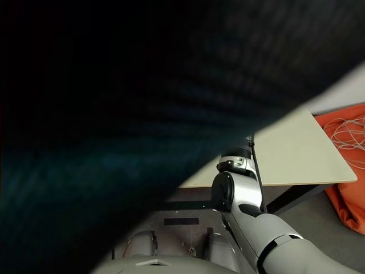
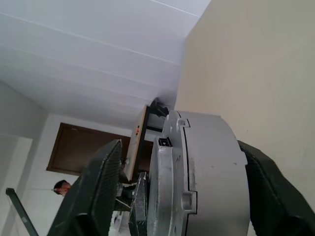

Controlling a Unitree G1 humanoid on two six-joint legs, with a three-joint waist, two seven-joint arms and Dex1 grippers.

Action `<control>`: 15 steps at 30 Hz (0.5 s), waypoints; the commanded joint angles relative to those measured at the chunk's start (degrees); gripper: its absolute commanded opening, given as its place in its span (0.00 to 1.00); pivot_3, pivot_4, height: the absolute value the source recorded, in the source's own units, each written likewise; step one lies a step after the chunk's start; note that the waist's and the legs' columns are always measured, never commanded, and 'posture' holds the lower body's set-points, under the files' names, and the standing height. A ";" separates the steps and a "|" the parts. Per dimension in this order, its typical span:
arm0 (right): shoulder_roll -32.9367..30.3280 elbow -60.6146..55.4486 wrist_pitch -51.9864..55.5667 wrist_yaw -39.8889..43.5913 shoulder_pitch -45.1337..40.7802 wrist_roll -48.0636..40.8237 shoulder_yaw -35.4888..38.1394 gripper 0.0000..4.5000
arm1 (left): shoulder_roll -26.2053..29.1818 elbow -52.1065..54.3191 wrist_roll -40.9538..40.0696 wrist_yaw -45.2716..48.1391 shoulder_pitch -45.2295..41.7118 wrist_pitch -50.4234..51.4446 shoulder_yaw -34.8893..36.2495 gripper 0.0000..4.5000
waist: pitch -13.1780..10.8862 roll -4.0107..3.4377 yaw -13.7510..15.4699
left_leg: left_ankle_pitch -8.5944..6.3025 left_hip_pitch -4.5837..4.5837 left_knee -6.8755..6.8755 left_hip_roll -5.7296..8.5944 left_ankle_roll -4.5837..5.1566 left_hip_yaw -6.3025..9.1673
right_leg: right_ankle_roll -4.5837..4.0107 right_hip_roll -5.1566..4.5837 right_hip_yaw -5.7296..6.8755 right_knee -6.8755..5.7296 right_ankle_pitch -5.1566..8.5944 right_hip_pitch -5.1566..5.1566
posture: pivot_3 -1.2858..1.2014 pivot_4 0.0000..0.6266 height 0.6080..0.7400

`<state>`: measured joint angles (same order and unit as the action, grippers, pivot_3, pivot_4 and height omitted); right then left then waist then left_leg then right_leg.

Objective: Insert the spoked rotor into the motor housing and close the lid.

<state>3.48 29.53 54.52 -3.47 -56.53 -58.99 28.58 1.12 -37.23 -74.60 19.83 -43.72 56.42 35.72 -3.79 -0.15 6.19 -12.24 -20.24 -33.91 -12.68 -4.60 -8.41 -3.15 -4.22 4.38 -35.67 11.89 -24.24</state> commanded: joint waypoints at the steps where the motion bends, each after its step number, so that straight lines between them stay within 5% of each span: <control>1: -0.31 -2.75 -2.53 1.15 -0.63 1.25 -1.10 0.99 | 0.45 3.06 -0.96 1.36 -1.70 0.13 -0.10 0.45 | 0.00 0.00 -0.01 | 0.00 0.00 -0.02 0.00 0.00 0.00 | 0.00 0.00 0.00 -0.01 0.00 0.00 | 0.52 0.00 1.00; 15: -4.78 3.05 -16.12 2.75 0.09 15.65 -4.46 0.99 | 5.25 4.13 6.17 3.90 0.62 -12.29 1.53 0.45 | 0.00 0.00 -0.44 | 0.00 -0.04 -0.16 -0.01 0.00 0.01 | 0.05 0.01 -0.01 -0.05 -0.03 0.00 | 0.52 0.00 1.00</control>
<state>-1.21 33.19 39.35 -1.94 -55.46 -43.34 24.10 5.15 -36.53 -68.34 22.17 -42.01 46.63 36.18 -3.79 -0.15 5.75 -12.24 -20.28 -34.08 -12.70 -4.60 -8.40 -3.10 -4.22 4.37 -35.72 11.86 -24.24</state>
